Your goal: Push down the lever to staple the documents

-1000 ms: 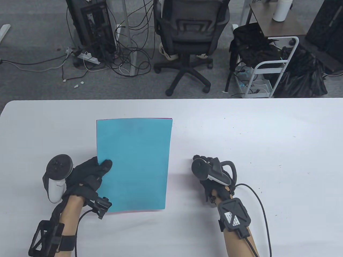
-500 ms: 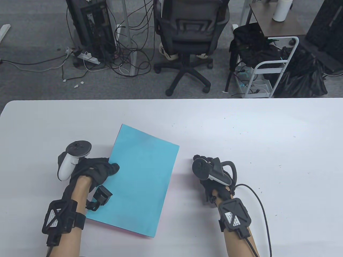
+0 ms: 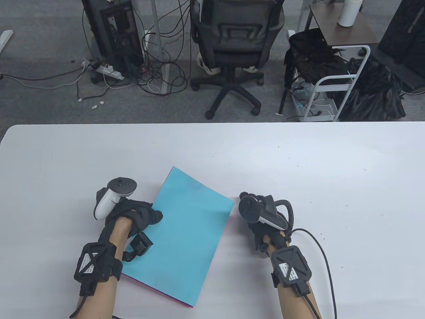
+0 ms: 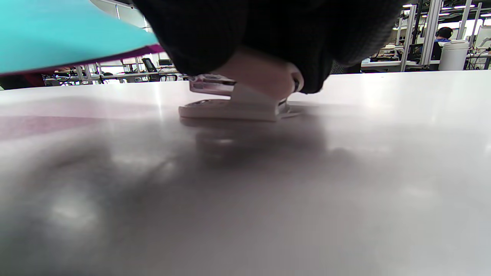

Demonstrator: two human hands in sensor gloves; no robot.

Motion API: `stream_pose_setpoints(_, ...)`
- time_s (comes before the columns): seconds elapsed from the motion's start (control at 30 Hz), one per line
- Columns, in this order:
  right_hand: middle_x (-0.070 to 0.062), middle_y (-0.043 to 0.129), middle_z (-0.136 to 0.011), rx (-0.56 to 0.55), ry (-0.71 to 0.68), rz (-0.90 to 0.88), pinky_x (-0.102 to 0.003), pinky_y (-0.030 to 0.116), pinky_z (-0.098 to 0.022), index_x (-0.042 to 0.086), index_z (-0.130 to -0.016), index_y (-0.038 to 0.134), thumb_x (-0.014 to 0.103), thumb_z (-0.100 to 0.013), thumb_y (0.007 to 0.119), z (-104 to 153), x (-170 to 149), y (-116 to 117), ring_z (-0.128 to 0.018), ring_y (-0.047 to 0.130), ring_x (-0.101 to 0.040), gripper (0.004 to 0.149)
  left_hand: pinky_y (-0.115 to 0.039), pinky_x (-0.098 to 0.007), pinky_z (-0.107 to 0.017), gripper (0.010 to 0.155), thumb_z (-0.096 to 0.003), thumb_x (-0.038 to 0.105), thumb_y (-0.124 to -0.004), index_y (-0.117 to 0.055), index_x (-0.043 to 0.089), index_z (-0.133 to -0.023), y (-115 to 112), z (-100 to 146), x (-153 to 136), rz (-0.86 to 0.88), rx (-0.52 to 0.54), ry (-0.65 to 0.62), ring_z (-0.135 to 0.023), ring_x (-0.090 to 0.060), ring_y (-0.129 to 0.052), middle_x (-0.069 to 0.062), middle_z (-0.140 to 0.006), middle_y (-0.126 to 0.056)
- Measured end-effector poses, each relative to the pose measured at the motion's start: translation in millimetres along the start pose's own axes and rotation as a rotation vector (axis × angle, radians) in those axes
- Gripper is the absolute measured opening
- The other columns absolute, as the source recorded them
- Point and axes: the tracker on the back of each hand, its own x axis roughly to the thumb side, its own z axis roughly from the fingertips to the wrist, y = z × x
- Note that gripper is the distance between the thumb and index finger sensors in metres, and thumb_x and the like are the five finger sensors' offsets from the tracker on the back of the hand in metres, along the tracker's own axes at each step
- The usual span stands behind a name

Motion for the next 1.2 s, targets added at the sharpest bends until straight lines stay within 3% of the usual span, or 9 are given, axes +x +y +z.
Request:
stream_pose_setpoints(0.63,-0.018,0.077,-0.099,0.006,0.000,-0.005,-0.056,0.073,-0.067,0.008,-0.102,0.062,0.024,-0.049,0.078,-0.6,-0.6,0.1,-0.087,0.086,-0.043,0.058,-0.088,-0.062,-0.046,0.040,-0.0575,0.022,-0.077,-0.085,0.005,-0.093,-20.3,-12.2,14.3,-0.076,0.011,0.033,-0.061,-0.038,-0.106,-0.018,-0.078,-0.104)
stream_pose_setpoints(1.2,-0.018,0.077,-0.098,0.004,-0.002,-0.018,-0.057,0.073,-0.067,0.011,-0.102,0.064,0.024,-0.049,0.079,-0.9,-2.1,0.2,-0.088,0.085,-0.043,0.057,-0.083,-0.063,-0.051,0.040,-0.0579,0.023,-0.076,-0.084,0.007,-0.094,-37.8,-22.9,24.9,-0.218,0.131,0.000,-0.068,-0.039,-0.102,-0.017,-0.082,-0.101)
